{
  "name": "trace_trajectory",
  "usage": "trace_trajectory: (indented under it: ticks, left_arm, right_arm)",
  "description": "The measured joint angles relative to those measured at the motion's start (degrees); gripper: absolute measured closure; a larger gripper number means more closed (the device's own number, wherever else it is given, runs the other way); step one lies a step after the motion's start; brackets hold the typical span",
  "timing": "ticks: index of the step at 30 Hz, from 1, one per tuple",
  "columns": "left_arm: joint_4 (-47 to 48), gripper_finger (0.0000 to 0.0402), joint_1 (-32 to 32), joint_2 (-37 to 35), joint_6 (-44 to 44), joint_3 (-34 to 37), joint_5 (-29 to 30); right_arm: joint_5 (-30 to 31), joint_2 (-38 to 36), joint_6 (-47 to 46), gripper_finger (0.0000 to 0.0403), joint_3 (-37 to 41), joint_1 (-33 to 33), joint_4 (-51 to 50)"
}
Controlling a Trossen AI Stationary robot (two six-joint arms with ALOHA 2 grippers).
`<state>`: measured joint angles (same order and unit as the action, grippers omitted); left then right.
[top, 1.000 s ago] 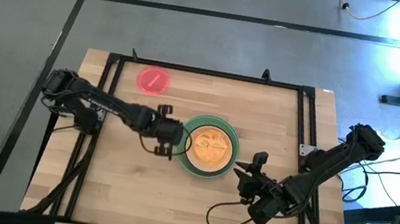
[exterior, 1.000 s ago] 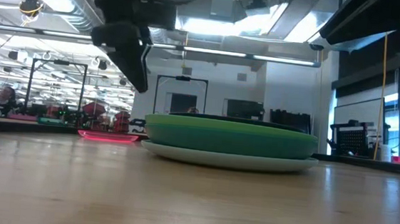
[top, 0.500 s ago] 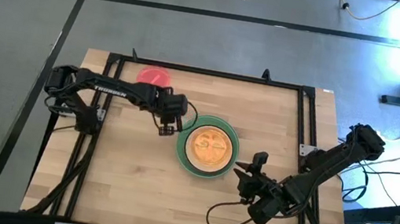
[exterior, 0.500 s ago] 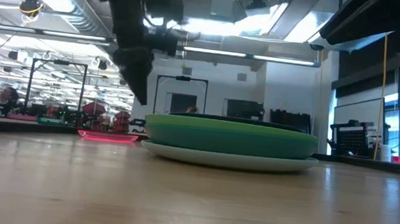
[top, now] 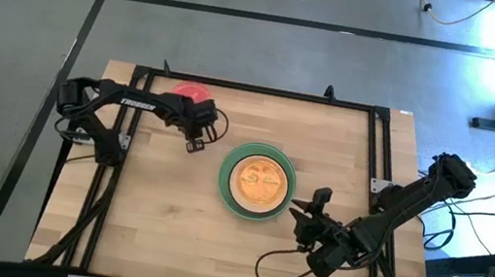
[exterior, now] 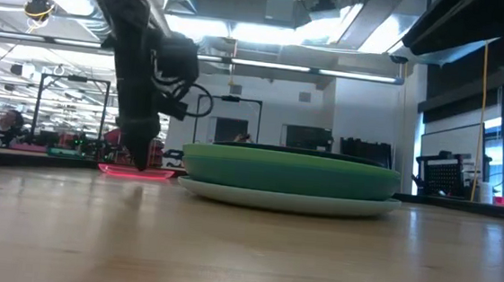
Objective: Stack plastic plates
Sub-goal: Stack the transparent pink plate on top of the transparent orange plate
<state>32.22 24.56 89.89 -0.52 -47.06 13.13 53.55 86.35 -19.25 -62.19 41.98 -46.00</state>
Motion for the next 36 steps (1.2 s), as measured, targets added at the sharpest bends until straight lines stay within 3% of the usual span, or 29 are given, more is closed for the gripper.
trace_trajectory:
  ticks: [13,18,22,29,36]
  left_arm:
    - [-8.9,0.0308,4.2,0.0,-1.8,4.1,12.8]
    - [-9.4,0.0308,7.0,0.0,-2.2,4.9,12.1]
    - [-10.2,0.0308,8.6,0.0,-3.5,5.9,7.1]
    - [-13.6,0.0310,10.1,-0.2,-5.9,8.8,6.8]
    - [-15.9,0.0378,8.7,-0.1,-6.3,9.2,6.8]
  right_arm:
    - [2.9,0.0,0.0,0.0292,0.0,0.0,0.0]
    - [2.8,0.0,0.0,0.0292,0.0,0.0,0.0]
    - [2.9,0.0,0.0,0.0292,0.0,0.0,0.0]
    - [2.9,0.0,0.0,0.0292,0.0,0.0,0.0]
    - [5.3,0.0,0.0,0.0292,0.0,0.0,0.0]
